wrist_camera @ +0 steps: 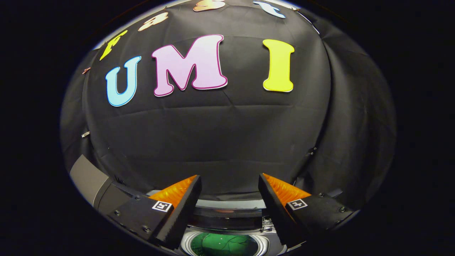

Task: Put the clothes into the washing machine and then close the washing machine lid.

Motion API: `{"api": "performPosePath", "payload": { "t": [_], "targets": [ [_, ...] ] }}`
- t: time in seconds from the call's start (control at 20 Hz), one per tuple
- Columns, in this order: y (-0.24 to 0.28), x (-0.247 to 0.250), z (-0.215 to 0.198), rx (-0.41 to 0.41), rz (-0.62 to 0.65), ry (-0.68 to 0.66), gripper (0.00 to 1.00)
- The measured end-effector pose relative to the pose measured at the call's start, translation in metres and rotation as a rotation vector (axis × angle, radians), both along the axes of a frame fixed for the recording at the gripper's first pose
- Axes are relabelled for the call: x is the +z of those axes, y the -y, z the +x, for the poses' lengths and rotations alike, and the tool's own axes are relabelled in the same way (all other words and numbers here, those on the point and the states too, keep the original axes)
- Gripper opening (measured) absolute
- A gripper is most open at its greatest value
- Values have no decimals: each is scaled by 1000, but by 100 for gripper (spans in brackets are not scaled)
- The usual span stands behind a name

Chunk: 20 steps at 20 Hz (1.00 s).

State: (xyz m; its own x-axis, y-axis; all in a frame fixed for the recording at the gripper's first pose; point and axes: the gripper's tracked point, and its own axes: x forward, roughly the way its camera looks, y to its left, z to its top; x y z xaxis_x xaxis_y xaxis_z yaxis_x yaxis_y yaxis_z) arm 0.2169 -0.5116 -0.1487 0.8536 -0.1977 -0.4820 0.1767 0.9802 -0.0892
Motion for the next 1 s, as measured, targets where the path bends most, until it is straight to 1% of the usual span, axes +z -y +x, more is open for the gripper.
{"api": "performPosePath", "payload": {
  "t": [0.45,0.6,1.0],
  "targets": [
    [-6,4,-20,-7,-18,13,100],
    [-5,3,-26,-23,-24,-2,100],
    [-8,4,-44,-63,-50,9,100]
  ]
}}
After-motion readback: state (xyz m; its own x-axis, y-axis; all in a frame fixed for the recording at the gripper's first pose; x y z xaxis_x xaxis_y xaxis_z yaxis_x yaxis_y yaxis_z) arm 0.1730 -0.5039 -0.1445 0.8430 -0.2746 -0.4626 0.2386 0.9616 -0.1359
